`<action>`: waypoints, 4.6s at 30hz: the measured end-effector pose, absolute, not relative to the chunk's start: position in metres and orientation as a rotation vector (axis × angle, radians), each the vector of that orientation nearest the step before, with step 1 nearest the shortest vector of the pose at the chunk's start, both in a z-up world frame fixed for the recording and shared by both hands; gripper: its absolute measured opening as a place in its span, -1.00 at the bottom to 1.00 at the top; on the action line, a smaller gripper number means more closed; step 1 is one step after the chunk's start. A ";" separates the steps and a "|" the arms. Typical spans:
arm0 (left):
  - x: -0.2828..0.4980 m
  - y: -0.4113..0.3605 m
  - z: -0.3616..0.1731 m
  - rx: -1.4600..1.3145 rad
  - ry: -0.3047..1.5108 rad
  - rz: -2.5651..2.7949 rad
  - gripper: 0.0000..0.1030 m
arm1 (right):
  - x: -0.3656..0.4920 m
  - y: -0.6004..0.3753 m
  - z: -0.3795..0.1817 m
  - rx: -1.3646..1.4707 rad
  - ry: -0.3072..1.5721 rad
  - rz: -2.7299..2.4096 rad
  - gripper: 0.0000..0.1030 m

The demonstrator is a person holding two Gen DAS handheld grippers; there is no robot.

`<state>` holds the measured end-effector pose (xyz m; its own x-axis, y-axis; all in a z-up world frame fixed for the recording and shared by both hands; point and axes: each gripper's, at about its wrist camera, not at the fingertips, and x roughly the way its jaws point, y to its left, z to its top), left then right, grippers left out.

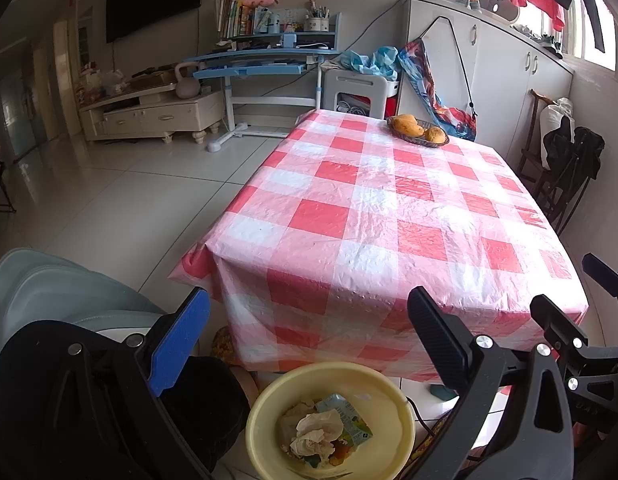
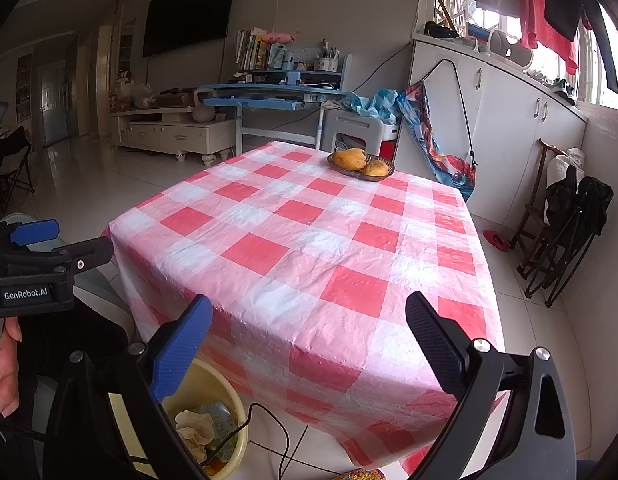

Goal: Collect trash

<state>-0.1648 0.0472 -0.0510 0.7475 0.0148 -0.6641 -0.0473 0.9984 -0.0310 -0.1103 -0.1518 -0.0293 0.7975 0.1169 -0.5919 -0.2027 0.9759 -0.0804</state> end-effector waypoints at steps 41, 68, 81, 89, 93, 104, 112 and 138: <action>-0.165 0.042 -0.050 -0.054 0.727 0.038 0.86 | -0.112 -0.151 -0.032 -0.152 0.621 0.177 0.81; -0.164 0.028 -0.051 -0.027 0.734 0.040 0.86 | -0.116 -0.162 -0.024 -0.153 0.592 0.180 0.81; -0.165 0.030 -0.052 -0.006 0.729 0.054 0.86 | -0.117 -0.158 -0.025 -0.170 0.588 0.186 0.81; -0.165 0.029 -0.049 -0.005 0.728 0.052 0.86 | -0.117 -0.158 -0.025 -0.167 0.585 0.184 0.81; -0.166 0.027 -0.047 0.005 0.722 0.047 0.86 | -0.116 -0.159 -0.024 -0.162 0.583 0.180 0.81; -0.168 0.021 -0.042 0.016 0.706 0.028 0.86 | -0.117 -0.160 -0.024 -0.163 0.583 0.180 0.81; -0.170 0.017 -0.040 0.035 0.694 0.019 0.86 | -0.117 -0.160 -0.024 -0.163 0.584 0.180 0.81; -0.166 0.029 -0.045 -0.029 0.709 -0.001 0.86 | -0.117 -0.157 -0.030 -0.178 0.602 0.194 0.83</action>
<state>-0.1656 0.0295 -0.0454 0.7589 -0.0105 -0.6511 -0.0092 0.9996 -0.0268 -0.1165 -0.1571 -0.0296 0.8070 0.1281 -0.5765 -0.2317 0.9666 -0.1097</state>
